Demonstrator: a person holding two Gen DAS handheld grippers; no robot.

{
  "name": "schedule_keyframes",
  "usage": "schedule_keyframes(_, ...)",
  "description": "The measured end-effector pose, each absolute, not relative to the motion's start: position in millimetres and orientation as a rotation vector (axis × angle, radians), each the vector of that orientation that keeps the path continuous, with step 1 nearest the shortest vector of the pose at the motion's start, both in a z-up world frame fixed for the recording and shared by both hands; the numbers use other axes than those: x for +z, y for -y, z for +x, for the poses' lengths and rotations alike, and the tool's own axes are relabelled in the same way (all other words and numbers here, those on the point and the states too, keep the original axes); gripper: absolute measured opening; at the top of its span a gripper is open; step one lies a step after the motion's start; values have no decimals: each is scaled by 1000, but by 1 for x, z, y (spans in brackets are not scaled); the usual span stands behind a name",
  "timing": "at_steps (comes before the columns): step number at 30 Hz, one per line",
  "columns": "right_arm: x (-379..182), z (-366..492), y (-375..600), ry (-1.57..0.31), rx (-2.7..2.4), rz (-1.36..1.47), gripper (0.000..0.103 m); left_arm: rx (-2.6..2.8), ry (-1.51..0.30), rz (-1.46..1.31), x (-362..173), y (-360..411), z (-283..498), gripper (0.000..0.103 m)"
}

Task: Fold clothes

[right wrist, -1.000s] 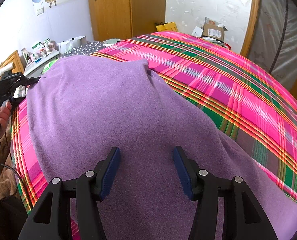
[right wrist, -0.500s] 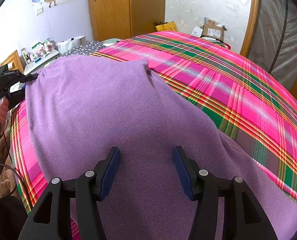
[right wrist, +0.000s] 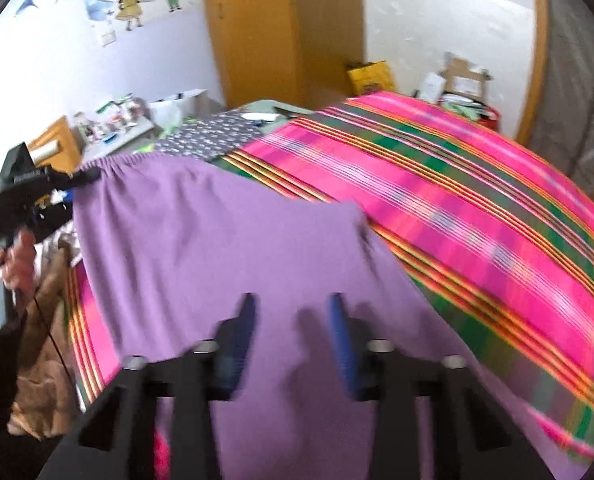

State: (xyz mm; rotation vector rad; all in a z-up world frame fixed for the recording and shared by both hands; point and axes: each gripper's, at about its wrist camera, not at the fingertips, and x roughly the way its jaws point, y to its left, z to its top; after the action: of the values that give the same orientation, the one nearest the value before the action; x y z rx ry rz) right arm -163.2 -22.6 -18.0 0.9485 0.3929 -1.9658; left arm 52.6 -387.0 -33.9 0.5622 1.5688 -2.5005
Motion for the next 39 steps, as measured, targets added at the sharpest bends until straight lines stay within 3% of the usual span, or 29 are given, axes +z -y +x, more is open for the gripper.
schedule_keyframes(2,-19,-173,46,-384,-1940,954,13,-2498,-1566,574,-34,387,53,16)
schedule_keyframes(17,-48,-232,156,-375,-1887,1089,9,-2519,-1516,634,-35,388,55,16)
schedule_keyframes(22,-27,-210,138,-340,-1880,1019,11,-2517,-1516,641,-36,388,57,16)
schedule_keyframes(39,-52,-78,111,-570,-1670,937,15,-2537,-1496,640,-29,384,56,16)
